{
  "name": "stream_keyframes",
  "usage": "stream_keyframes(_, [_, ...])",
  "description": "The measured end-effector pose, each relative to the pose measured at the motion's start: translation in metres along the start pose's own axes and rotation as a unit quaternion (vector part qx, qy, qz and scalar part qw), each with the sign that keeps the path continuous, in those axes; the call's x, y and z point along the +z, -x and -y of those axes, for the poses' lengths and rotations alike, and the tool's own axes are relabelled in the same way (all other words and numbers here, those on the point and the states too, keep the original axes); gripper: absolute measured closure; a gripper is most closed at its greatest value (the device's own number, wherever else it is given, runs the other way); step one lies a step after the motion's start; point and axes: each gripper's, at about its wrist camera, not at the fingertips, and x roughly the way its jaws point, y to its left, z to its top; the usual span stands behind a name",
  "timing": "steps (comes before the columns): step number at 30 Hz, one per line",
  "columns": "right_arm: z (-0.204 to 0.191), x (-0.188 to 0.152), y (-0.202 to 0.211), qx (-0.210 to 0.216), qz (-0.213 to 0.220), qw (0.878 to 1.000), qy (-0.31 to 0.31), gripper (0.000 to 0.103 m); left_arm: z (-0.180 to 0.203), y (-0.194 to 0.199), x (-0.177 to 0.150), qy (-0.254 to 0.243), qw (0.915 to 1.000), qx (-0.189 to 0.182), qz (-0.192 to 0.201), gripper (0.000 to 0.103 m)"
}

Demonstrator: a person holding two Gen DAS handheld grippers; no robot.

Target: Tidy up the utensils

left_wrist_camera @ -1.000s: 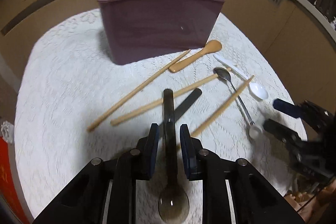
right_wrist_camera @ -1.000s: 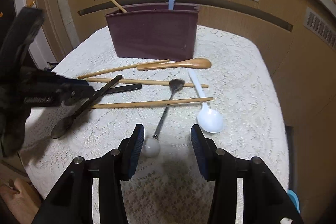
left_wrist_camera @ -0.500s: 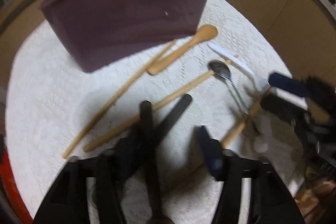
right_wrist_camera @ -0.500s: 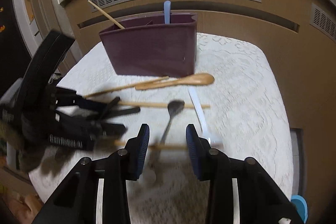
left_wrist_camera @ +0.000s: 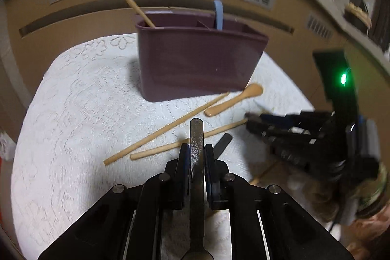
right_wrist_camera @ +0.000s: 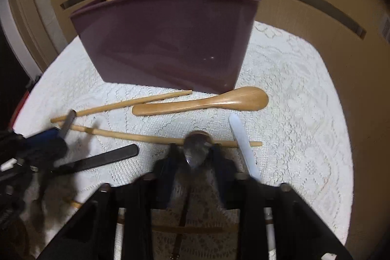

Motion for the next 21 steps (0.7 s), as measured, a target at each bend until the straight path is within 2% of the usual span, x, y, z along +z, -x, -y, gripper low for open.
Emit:
stream_keyframes(4, [0.002,-0.009,0.031,0.024,0.031,0.999,-0.001,0.081,-0.008,0.015,0.001,0.017,0.9997,-0.010,0.013,0.091])
stream_keyframes(9, [0.012,-0.024,0.089,0.045,0.086,0.995,-0.018,0.081,-0.002,0.049,0.004,0.022,0.9982,-0.018,0.053,0.091])
stream_keyframes(11, [0.012,-0.031,0.113,0.049,0.112,0.992,-0.017,0.081,0.003,0.066,0.005,0.017,0.9970,-0.021,0.073,0.091])
stream_keyframes(18, [0.013,-0.034,0.157,0.052,0.169,0.984,-0.016,0.082,0.032,0.110,0.012,-0.015,0.9909,-0.019,0.133,0.091])
stream_keyframes(19, [0.012,-0.034,0.161,0.053,0.174,0.983,-0.013,0.101,0.035,0.115,0.013,-0.019,0.9895,-0.018,0.142,0.091])
stream_keyframes(21, [0.011,-0.033,0.168,0.052,0.185,0.981,-0.008,0.102,0.039,0.121,0.016,-0.025,0.9873,-0.019,0.156,0.091])
